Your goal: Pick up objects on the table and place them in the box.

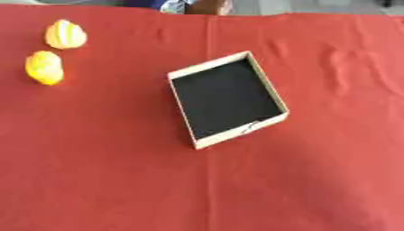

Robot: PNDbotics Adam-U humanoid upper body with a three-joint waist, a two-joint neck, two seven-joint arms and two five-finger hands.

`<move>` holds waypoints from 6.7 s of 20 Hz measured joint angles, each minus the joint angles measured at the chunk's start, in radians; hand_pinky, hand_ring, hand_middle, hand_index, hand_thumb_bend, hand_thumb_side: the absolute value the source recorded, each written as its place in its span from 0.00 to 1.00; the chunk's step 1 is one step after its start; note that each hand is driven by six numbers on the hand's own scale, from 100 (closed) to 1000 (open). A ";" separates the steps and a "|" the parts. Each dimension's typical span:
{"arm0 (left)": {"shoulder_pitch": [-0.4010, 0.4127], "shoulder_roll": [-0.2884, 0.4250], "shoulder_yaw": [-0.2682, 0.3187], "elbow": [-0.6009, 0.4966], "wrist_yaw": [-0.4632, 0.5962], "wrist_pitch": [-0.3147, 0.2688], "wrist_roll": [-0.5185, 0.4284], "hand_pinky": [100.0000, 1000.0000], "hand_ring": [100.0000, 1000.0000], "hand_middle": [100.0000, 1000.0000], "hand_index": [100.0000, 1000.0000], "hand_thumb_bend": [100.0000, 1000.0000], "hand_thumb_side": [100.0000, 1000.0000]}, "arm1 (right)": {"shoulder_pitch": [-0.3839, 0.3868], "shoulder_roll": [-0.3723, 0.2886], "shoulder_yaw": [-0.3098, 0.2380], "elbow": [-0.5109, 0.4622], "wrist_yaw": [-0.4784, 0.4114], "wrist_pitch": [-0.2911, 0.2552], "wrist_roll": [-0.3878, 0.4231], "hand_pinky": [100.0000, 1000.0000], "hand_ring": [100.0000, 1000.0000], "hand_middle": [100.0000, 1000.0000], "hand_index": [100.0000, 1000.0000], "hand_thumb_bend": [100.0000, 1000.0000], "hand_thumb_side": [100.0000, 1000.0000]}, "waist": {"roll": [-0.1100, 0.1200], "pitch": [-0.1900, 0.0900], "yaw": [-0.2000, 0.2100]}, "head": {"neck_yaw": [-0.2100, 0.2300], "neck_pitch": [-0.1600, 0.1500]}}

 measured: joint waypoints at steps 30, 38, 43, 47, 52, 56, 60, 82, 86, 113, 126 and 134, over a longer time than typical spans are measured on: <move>-0.348 -0.144 -0.167 0.303 -0.353 -0.129 -0.607 0.88 0.91 0.83 0.95 0.40 0.02 | 0.009 0.009 0.013 0.000 -0.002 0.015 0.024 0.89 0.94 0.79 0.86 0.00 0.61 | 0.003 0.000 -0.002 | 0.022 0.008; -0.389 -0.192 -0.198 0.356 -0.443 -0.146 -0.683 0.87 0.91 0.85 0.95 0.47 0.00 | 0.009 0.013 0.018 0.000 -0.009 0.020 0.032 0.89 0.94 0.79 0.86 0.00 0.61 | 0.002 0.000 -0.008 | 0.027 0.007; -0.395 -0.217 -0.211 0.392 -0.445 -0.166 -0.747 0.88 0.92 0.85 0.95 0.49 0.06 | 0.009 0.018 0.018 0.000 -0.012 0.024 0.038 0.89 0.95 0.79 0.86 0.00 0.61 | 0.003 0.002 -0.012 | 0.029 0.006; -0.396 -0.228 -0.224 0.404 -0.437 -0.171 -0.790 0.88 0.92 0.85 0.95 0.51 0.08 | 0.009 0.024 0.021 0.000 -0.016 0.028 0.044 0.89 0.95 0.78 0.86 0.00 0.61 | 0.007 0.004 -0.013 | 0.032 0.003; -0.407 -0.263 -0.239 0.437 -0.462 -0.172 -0.793 0.87 0.91 0.84 0.95 0.49 0.06 | 0.009 0.029 0.024 0.000 -0.019 0.031 0.050 0.89 0.95 0.78 0.86 0.00 0.61 | 0.006 0.009 -0.021 | 0.038 0.002; -0.420 -0.295 -0.241 0.472 -0.499 -0.182 -0.770 0.85 0.90 0.84 0.95 0.50 0.01 | 0.009 0.037 0.024 0.000 -0.022 0.035 0.054 0.89 0.95 0.78 0.86 0.00 0.61 | 0.006 0.017 -0.026 | 0.046 -0.002; -0.433 -0.319 -0.241 0.500 -0.550 -0.180 -0.724 0.85 0.90 0.83 0.95 0.49 0.00 | 0.009 0.041 0.025 0.000 -0.027 0.039 0.059 0.89 0.95 0.78 0.86 0.00 0.61 | 0.007 0.023 -0.030 | 0.053 -0.004; -0.459 -0.395 -0.221 0.598 -0.762 -0.098 -0.397 0.55 0.54 0.46 0.64 0.22 0.00 | 0.015 0.069 0.037 0.000 -0.046 0.065 0.101 0.89 0.96 0.78 0.87 0.00 0.62 | 0.007 0.055 -0.049 | 0.081 -0.027; -0.458 -0.411 -0.222 0.614 -0.811 -0.092 -0.266 0.46 0.46 0.39 0.52 0.05 0.00 | 0.017 0.074 0.037 0.000 -0.052 0.070 0.107 0.89 0.96 0.77 0.87 0.00 0.62 | 0.006 0.056 -0.050 | 0.081 -0.028; -0.458 -0.552 -0.388 -0.103 -0.475 -0.070 -0.368 0.46 0.41 0.37 0.51 0.00 0.00 | 0.004 0.079 0.029 0.000 -0.054 0.047 0.067 0.89 0.94 0.77 0.86 0.00 0.62 | 0.007 0.025 -0.035 | 0.062 -0.002; -0.439 -0.806 -0.428 0.009 -0.614 -0.062 -0.388 0.46 0.40 0.36 0.51 0.00 0.00 | -0.001 0.080 0.023 0.000 -0.052 0.041 0.043 0.89 0.95 0.77 0.86 0.00 0.62 | 0.009 0.025 -0.051 | 0.072 -0.002; -0.404 -0.899 -0.412 0.123 -0.681 -0.043 -0.313 0.53 0.44 0.41 0.58 0.00 0.00 | -0.001 0.098 0.021 0.000 -0.053 0.046 0.048 0.89 0.95 0.77 0.86 0.00 0.63 | 0.000 0.027 -0.056 | 0.081 -0.002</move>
